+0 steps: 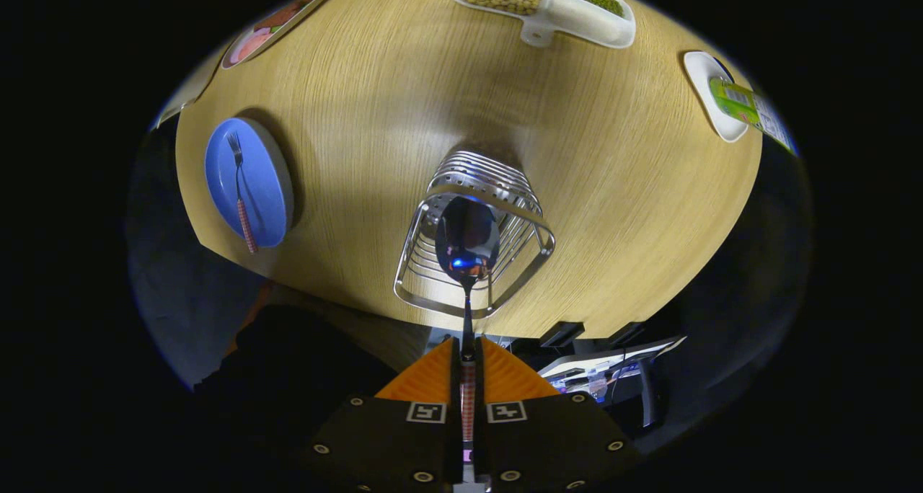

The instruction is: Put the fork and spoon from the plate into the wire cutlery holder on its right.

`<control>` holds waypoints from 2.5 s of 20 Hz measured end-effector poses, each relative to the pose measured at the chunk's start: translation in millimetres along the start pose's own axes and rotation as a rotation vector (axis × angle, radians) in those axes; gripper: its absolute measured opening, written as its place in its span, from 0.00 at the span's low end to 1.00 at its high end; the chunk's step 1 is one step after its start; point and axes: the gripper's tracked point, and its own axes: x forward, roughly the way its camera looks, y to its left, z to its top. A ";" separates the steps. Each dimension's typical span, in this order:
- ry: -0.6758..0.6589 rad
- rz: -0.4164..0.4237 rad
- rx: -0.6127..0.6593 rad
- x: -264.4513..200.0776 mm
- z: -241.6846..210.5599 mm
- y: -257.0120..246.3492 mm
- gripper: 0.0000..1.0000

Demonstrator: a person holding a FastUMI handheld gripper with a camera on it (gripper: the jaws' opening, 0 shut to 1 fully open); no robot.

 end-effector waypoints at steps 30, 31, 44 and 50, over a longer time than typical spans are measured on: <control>-0.643 0.160 -0.141 -27.3 34.6 180.3 0.72; -0.651 0.171 -0.147 -20.4 37.0 196.4 0.72; -0.608 0.100 -0.107 74.5 84.7 308.9 0.61; -0.638 0.039 -0.022 91.5 93.9 302.8 0.42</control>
